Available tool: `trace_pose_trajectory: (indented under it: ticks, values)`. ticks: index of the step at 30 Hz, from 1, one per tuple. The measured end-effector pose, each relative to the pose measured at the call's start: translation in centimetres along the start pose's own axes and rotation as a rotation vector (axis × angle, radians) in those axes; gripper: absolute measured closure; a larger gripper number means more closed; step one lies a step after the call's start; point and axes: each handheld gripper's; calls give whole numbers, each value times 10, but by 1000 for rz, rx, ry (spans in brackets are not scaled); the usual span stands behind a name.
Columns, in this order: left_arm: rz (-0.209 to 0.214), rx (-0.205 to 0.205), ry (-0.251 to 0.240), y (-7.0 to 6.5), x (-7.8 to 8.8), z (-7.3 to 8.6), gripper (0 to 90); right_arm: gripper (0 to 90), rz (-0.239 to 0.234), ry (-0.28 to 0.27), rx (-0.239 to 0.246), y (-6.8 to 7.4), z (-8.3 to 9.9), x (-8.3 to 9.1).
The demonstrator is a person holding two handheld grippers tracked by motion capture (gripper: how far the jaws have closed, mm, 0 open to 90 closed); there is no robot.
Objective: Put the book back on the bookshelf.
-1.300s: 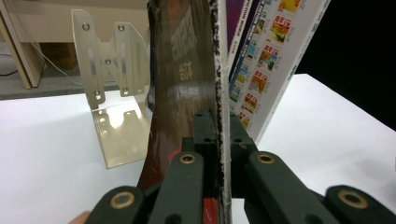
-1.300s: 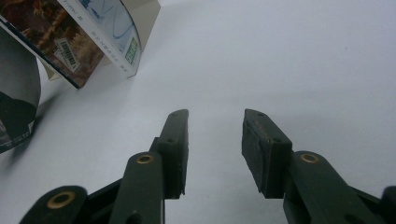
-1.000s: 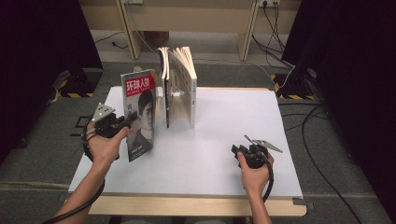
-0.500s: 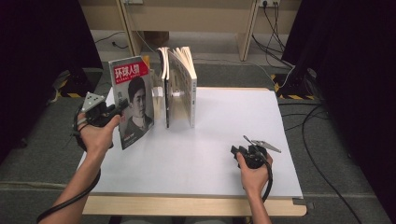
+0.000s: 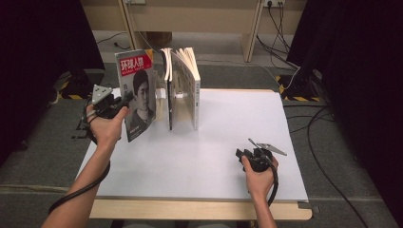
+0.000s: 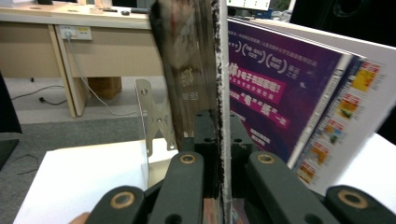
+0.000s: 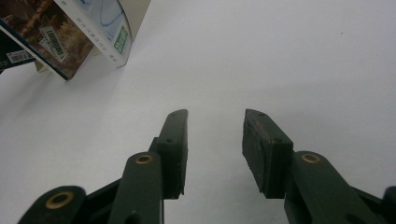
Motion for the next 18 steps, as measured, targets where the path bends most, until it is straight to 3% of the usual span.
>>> trace_pose_trajectory:
  ticks: [3,13,18]
  values:
    - [-8,-4,-5,-1,-10,1,866,610,-1,1,-17,1,0,1]
    - [-35,-21,-32,-3,-38,6,865,606,0,-3,-5,-3,0,1]
    - [-62,-21,-56,2,-45,20,863,605,2,-4,0,-4,0,1]
Point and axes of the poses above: each handheld gripper's, and its own axes: x roughly backward along the jaws, z roughly out of its underside, y roughly to its left, and after that the axes turned 10 degrees about -y, right-handed
